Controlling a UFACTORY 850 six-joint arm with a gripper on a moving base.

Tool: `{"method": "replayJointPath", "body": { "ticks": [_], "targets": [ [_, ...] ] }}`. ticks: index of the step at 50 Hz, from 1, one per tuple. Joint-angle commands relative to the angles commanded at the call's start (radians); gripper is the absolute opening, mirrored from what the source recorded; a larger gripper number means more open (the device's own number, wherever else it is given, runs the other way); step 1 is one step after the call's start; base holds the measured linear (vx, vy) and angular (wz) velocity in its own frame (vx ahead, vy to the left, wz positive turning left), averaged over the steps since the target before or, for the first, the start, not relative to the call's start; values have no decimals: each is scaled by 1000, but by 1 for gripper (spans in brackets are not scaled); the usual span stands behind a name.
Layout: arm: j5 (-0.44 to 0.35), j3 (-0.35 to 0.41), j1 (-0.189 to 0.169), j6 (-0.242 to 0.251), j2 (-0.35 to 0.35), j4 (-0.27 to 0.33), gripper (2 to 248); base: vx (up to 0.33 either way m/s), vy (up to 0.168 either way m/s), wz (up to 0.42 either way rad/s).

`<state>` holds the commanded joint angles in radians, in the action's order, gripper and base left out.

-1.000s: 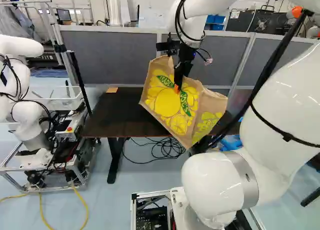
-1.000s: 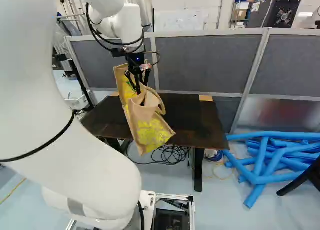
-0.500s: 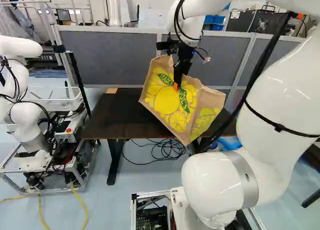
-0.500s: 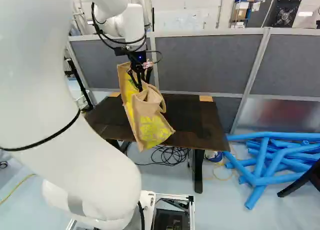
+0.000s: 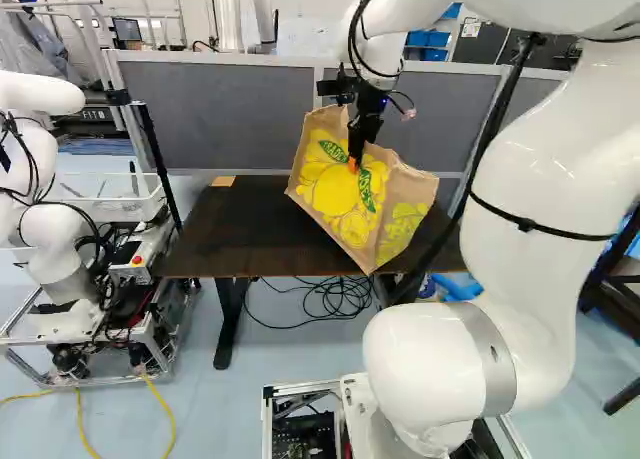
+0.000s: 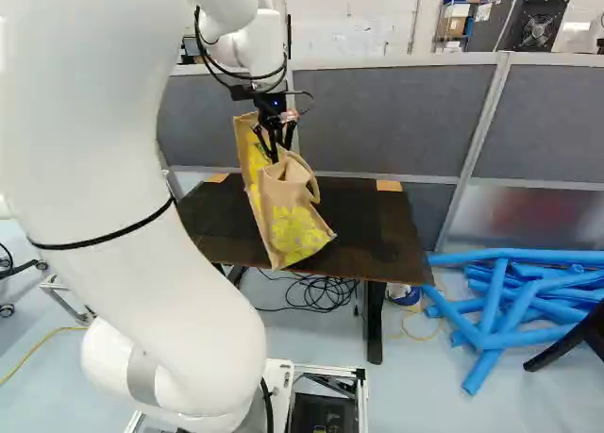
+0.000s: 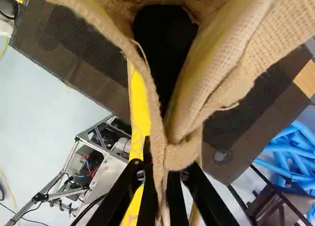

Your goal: Pick up the bag on the ground and place it on the table

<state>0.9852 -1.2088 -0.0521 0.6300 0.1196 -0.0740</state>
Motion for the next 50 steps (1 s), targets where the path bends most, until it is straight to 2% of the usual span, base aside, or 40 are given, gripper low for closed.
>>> {"method": "replayJointPath", "body": {
  "ticks": [26,50],
  "targets": [
    [0,-117,4,0,147,0,22,0,0,0],
    [0,-142,4,0,232,0,22,0,0,0]
  ]
}}
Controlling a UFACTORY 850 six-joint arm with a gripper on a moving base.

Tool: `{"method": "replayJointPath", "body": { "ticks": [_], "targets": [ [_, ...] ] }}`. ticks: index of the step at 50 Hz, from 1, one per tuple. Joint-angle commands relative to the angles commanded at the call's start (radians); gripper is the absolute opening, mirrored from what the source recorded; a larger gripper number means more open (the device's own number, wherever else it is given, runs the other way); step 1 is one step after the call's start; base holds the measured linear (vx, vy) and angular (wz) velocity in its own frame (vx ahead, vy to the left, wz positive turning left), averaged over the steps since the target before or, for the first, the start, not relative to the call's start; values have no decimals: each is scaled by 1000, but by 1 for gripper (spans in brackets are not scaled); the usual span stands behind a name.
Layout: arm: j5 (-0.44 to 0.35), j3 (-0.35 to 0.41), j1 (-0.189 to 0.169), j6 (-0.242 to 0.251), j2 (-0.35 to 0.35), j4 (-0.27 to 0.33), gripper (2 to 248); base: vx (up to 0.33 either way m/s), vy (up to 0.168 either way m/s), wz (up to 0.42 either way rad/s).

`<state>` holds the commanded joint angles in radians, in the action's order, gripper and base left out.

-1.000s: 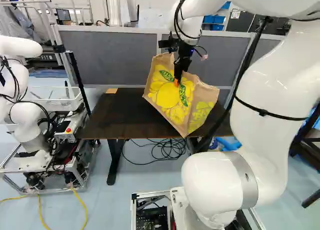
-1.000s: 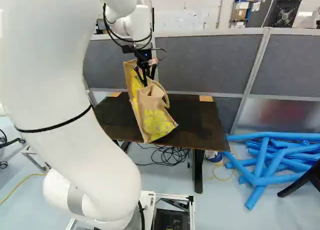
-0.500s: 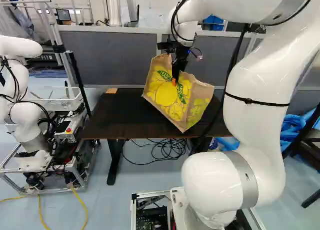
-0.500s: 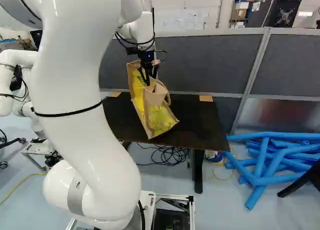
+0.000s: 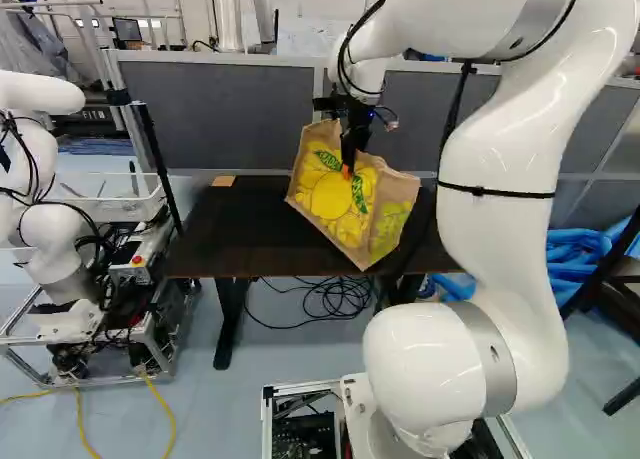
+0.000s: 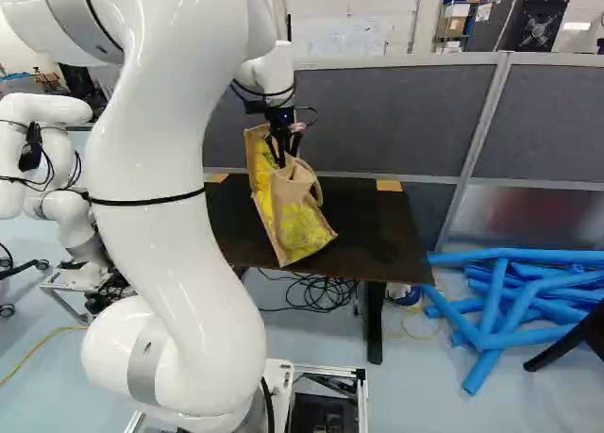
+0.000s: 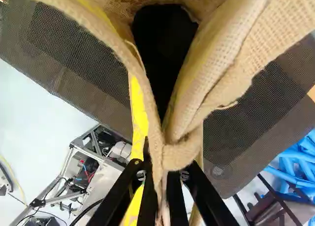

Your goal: Pick up the bag on the ground and place it on the table

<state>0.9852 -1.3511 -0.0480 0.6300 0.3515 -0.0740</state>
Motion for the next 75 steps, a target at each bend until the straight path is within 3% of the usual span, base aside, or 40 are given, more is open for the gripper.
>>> {"method": "replayJointPath", "body": {
  "ticks": [22,43,44,48,49,53,54,59,60,64,65,69,70,75],
  "targets": [
    [0,-11,0,0,67,0,22,0,0,0],
    [0,-13,0,0,75,0,23,0,0,0],
    [0,-13,0,0,75,0,48,0,0,0],
    [0,-13,0,0,75,0,48,0,0,0],
    [0,-13,0,0,75,0,81,0,0,0],
    [0,-13,0,0,75,0,81,0,0,0],
    [0,-13,0,0,75,0,115,0,0,0],
    [0,-13,0,0,75,0,115,0,0,0],
    [0,-13,0,0,75,0,150,0,0,0],
    [0,-13,0,0,75,0,150,0,0,0],
    [0,-13,0,0,75,0,187,0,0,0],
    [0,-13,0,0,75,0,187,0,0,0],
    [0,-13,0,0,75,0,223,0,0,0],
    [0,-13,0,0,74,0,223,0,0,0]
  ]
}}
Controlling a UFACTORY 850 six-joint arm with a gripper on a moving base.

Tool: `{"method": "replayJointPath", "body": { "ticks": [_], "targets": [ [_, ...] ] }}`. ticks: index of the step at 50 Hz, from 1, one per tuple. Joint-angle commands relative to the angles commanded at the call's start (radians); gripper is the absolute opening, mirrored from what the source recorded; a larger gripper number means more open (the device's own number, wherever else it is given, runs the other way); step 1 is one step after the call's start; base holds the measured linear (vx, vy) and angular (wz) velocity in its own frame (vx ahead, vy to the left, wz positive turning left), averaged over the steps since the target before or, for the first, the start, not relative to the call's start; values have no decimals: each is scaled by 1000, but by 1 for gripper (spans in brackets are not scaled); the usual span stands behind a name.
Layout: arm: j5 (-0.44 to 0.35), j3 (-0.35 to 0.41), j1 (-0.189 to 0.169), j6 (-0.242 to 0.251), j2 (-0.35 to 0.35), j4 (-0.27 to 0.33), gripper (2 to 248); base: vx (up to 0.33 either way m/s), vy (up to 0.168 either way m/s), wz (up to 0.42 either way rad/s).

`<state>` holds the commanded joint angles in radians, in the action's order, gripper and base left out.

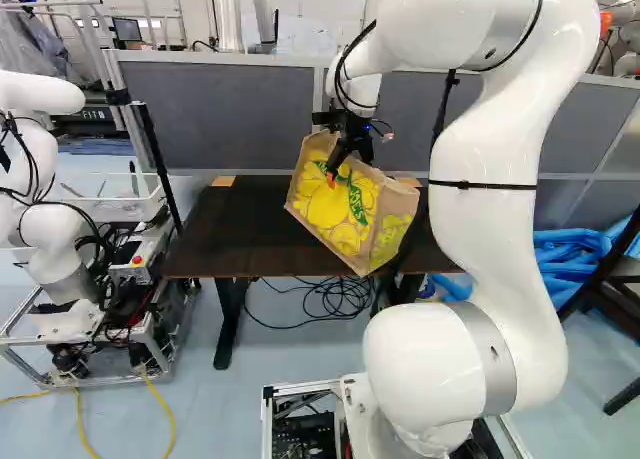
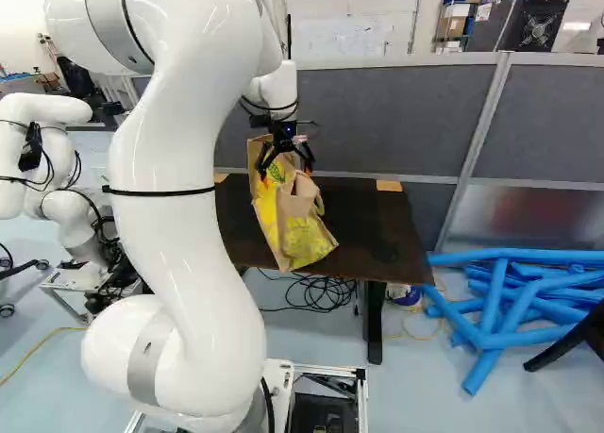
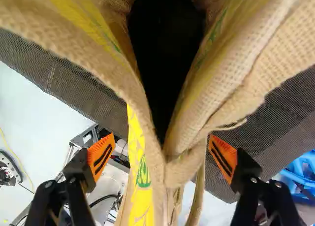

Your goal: Pick up the bag on the ground and place it on the table

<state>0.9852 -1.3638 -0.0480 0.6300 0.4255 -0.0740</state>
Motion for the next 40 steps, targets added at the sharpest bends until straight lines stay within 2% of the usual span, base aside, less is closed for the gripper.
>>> {"method": "replayJointPath", "body": {
  "ticks": [1,19,40],
  "targets": [
    [0,0,0,0,-1,0,247,0,0,0],
    [10,9,0,0,-50,0,247,0,0,0],
    [83,15,-4,0,-113,0,247,0,0,0]
  ]
}}
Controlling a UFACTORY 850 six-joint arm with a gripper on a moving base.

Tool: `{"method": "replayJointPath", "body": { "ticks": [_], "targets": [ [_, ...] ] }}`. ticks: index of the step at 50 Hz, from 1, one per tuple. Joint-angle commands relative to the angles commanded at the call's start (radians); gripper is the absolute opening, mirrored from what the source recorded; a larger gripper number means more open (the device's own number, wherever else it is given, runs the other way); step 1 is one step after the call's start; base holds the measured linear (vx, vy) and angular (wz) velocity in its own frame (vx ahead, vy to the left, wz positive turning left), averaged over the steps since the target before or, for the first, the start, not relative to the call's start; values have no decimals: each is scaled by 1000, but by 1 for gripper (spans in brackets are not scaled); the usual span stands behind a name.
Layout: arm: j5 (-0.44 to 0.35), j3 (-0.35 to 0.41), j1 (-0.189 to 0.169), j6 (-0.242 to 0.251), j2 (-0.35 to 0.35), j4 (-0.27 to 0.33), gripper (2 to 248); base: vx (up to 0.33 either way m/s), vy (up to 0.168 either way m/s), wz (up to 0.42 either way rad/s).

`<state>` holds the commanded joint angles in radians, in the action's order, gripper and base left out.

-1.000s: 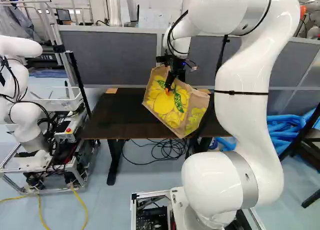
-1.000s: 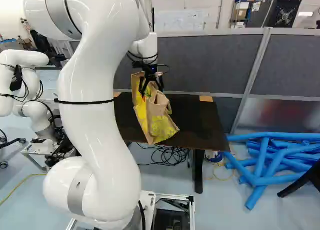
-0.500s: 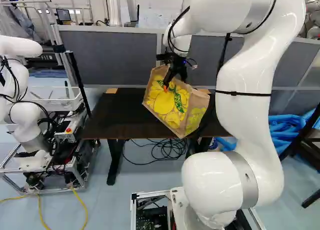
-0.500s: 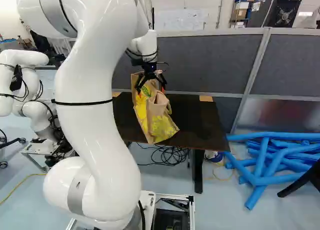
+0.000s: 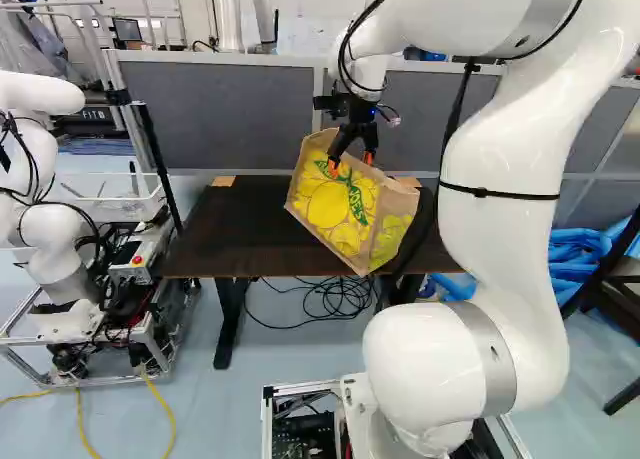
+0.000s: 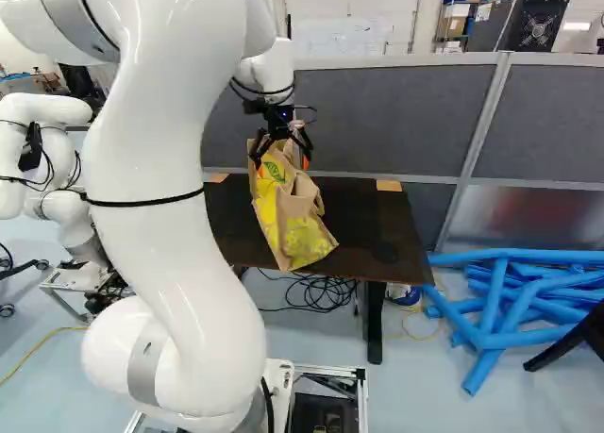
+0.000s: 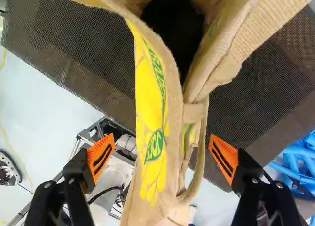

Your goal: Pick up the bag on the ground and place it on the table

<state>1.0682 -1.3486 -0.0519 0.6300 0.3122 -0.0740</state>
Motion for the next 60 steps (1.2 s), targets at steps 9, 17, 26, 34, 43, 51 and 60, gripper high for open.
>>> {"method": "replayJointPath", "body": {
  "ticks": [9,17,26,34,43,51,60],
  "targets": [
    [43,-8,-17,0,-20,0,247,0,0,0],
    [79,-19,-38,0,-35,3,247,0,0,0],
    [117,-35,-63,0,-49,11,247,0,0,0],
    [149,-51,-78,0,-61,20,247,0,0,0],
    [180,-67,-89,0,-75,30,247,0,0,0],
    [188,-74,-91,0,-88,33,247,0,0,0],
    [189,-76,-92,0,-91,33,247,0,0,0]
  ]
}}
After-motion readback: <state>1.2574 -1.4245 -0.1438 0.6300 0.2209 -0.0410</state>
